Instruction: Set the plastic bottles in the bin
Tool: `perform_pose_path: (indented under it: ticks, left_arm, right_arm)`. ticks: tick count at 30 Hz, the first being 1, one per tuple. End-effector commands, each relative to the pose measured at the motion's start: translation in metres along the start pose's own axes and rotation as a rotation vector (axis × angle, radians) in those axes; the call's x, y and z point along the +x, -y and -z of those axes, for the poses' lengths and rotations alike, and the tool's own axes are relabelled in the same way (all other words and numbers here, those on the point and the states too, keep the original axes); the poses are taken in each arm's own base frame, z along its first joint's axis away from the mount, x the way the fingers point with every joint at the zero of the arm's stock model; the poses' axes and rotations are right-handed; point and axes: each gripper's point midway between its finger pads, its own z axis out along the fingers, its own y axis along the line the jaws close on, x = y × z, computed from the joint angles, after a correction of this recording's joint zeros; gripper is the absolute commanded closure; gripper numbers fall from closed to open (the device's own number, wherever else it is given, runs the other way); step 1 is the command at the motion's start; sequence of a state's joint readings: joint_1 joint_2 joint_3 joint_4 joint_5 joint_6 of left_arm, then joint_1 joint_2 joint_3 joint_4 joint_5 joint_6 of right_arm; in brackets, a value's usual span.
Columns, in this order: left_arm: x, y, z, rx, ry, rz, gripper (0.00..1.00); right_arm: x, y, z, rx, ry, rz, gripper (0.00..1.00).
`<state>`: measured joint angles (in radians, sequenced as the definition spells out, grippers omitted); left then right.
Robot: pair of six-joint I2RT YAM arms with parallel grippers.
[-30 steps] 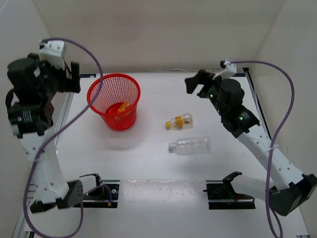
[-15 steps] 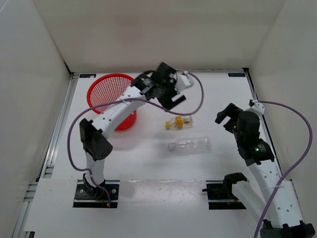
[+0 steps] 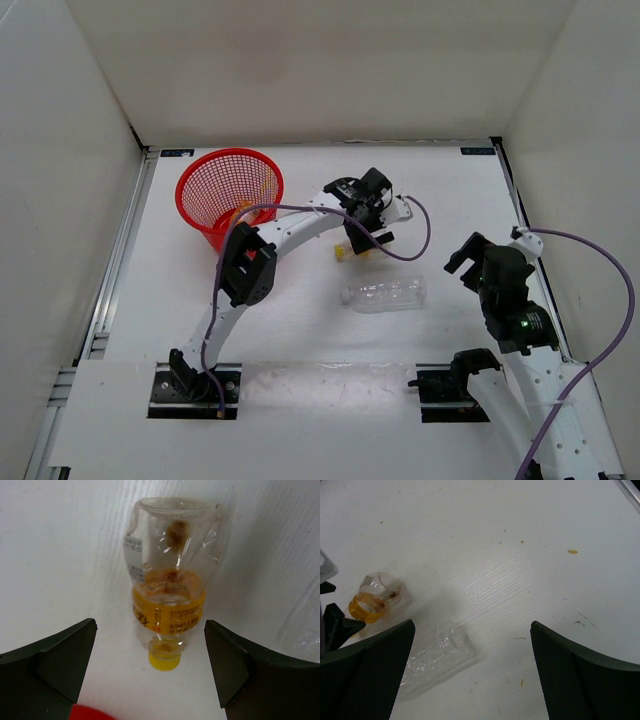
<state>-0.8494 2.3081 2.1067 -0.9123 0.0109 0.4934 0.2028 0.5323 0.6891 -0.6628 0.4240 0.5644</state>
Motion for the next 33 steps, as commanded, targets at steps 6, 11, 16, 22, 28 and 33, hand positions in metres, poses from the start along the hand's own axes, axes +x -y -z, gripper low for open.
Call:
perform_pose_path:
  ticks: [6, 11, 16, 22, 28, 33]
  left_arm:
    - [-0.015, 0.013, -0.013, 0.078, 0.072, 0.028, 0.0]
    - [-0.008, 0.015, -0.028, 0.083, 0.043, 0.039, 0.23]
    - [0.005, 0.023, -0.029, 0.11, 0.015, 0.017, 0.36]
    - [-0.002, 0.008, -0.017, 0.061, 0.032, 0.045, 0.79]
    - [-0.054, -0.059, 0.077, -0.196, 0.198, 0.1, 0.87]
    - [-0.077, -0.127, 0.247, -0.552, 0.442, 0.196, 0.87]
  right_arm:
    - [0.002, 0.009, -0.002, 0.045, -0.015, 0.061, 0.01]
    - [0.003, 0.011, -0.002, 0.049, -0.022, 0.065, 0.01]
    - [-0.004, 0.011, 0.003, 0.05, -0.002, 0.067, 0.01]
    - [-0.009, 0.009, 0.007, 0.042, 0.012, 0.061, 0.01]
    - [-0.011, -0.011, 0.013, -0.094, 0.003, 0.164, 0.01]
    - [0.016, -0.038, 0.004, -0.24, -0.161, 0.271, 0.01]
